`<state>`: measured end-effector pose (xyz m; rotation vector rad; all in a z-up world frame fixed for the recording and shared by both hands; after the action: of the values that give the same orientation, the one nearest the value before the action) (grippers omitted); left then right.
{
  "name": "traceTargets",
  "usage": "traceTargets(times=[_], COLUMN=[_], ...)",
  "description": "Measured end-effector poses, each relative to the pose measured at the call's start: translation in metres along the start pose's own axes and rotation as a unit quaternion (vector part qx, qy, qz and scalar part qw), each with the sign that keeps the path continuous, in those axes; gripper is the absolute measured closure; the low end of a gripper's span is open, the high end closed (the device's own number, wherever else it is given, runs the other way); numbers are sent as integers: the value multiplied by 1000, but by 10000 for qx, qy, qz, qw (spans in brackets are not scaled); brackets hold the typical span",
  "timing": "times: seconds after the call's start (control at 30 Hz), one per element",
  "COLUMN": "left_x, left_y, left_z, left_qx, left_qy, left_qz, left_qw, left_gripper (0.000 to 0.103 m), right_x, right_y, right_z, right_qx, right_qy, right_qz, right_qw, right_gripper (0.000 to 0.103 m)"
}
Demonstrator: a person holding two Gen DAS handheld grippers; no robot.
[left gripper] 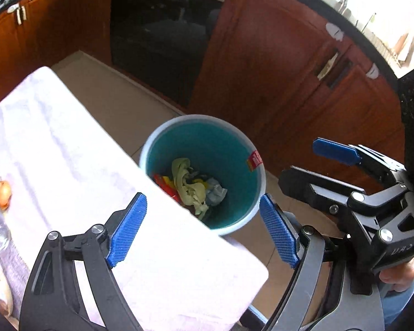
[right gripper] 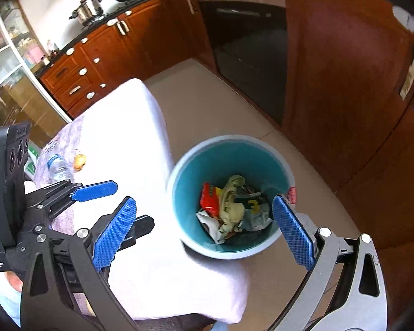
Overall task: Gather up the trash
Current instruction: 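Return to the table and grasp the white tissue with the left tool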
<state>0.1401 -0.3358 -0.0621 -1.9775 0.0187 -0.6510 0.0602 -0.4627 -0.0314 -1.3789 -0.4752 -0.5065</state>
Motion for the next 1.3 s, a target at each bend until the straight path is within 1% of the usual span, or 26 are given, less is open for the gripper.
traceTargets(times=[0.2, 0.27, 0.33, 0.43, 0.5, 0.53, 0.63, 0.7, 0.77, 0.87, 0.97, 1.07, 1.13, 1.3], left_x=[-30, -42, -55, -76, -94, -98, -119, -134, -148, -167, -190, -206, -210, -210], left_y=[-46, -61, -75, -98, -115, -119, -143, -155, -162, -162, -150, -135, -127, -109], left_z=[32, 47, 61, 87, 111, 116, 149, 171, 188, 198, 195, 184, 179, 177], left_qx=[102, 157, 265, 394, 532, 565, 696, 800, 842, 727, 621, 478, 496, 420], left_qy=[-248, -350, -439, -573, -705, -751, -993, -1213, -1425, -1523, -1398, -1204, -1107, -1115], left_qz=[-214, -281, -355, -481, -554, -573, -654, -700, -660, -478, -163, 147, 224, 357], left_qw=[9994, 9989, 9981, 9964, 9946, 9939, 9905, 9869, 9840, 9845, 9881, 9915, 9924, 9922], left_gripper=[17, 13, 9, 9, 8, 8, 8, 8, 8, 8, 8, 8, 8, 8], right_x=[4, 5, 3, 1, -1, -3, -7, -12, -14, -19, -23, -30, -35, -39], right_y=[-16, -17, -16, -10, -6, -4, 4, 9, 12, 17, 23, 32, 37, 41], right_z=[52, 68, 93, 128, 152, 165, 197, 216, 229, 237, 240, 245, 247, 250], right_qx=[186, 278, 396, 568, 709, 778, 909, 990, 1058, 1131, 1162, 1185, 1222, 1220], right_qy=[-325, -437, -602, -885, -1044, -1122, -1360, -1497, -1560, -1537, -1516, -1529, -1508, -1516], right_qz=[-119, -110, -57, 40, 125, 163, 288, 367, 424, 494, 587, 738, 839, 932], right_qw=[9992, 9986, 9974, 9945, 9919, 9905, 9861, 9831, 9812, 9804, 9798, 9783, 9774, 9764], right_gripper=[8, 8, 8, 8, 8, 8, 8, 8, 8, 8, 8, 8, 8, 8])
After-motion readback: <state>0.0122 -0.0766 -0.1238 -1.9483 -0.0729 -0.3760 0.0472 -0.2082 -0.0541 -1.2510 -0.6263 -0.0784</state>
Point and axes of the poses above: each gripper's, at about its wrist camera, not at the fingertips, and y roughly the way its jaws point, z to its left, x to its top, the point moved 1 cm from there along y, roughly the way its jaws point, and after that the axes turned 13 degrees about -y, right-handed, at the moved point
